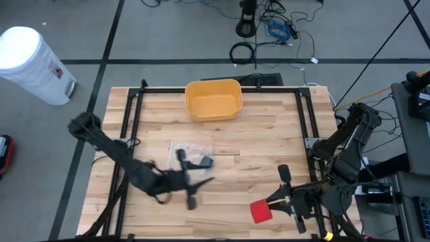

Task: Roll bandage
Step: Roll the red bandage

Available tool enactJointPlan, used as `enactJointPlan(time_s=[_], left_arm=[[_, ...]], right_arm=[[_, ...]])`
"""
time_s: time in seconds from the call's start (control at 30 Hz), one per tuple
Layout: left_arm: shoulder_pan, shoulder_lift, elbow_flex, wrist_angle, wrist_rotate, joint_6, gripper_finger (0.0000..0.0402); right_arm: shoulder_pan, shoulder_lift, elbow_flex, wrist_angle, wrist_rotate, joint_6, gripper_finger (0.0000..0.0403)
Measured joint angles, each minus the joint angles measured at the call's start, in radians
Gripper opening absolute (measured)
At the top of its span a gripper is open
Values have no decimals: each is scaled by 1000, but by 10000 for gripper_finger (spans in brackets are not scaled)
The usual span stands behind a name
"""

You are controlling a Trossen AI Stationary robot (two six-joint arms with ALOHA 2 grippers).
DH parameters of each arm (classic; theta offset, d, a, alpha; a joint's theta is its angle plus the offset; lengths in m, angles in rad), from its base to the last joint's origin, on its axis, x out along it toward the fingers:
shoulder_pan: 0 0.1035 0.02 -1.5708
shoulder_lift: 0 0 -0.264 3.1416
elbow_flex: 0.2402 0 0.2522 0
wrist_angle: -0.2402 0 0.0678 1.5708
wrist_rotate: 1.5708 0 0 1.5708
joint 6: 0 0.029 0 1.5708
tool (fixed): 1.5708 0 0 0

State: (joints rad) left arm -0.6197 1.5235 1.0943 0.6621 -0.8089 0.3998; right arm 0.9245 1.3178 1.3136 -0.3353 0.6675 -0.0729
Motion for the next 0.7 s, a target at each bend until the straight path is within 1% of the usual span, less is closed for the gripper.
enactJointPlan(time_s=[0.17, 0.23, 0.3, 0.37, 0.5, 0.7], left_arm=[[-61, -214, -193, 75, -1, 0, 162], [-80, -273, -248, 73, 0, -1, 162], [-90, -305, -286, 69, 2, -2, 162], [-91, -317, -308, 68, 10, -1, 162], [-81, -297, -309, 65, 27, -1, 162], [-33, -236, -281, 94, 107, -1, 162]], right_arm=[[0, 0, 0, 0, 56, -7, 41], [-2, 0, 0, 3, 69, -8, 41], [-8, 0, 0, 12, 69, -11, 41], [-16, 0, 0, 21, 70, -10, 41], [-39, 0, 0, 17, 70, 6, 41], [-74, 6, 0, 15, 68, -7, 41]])
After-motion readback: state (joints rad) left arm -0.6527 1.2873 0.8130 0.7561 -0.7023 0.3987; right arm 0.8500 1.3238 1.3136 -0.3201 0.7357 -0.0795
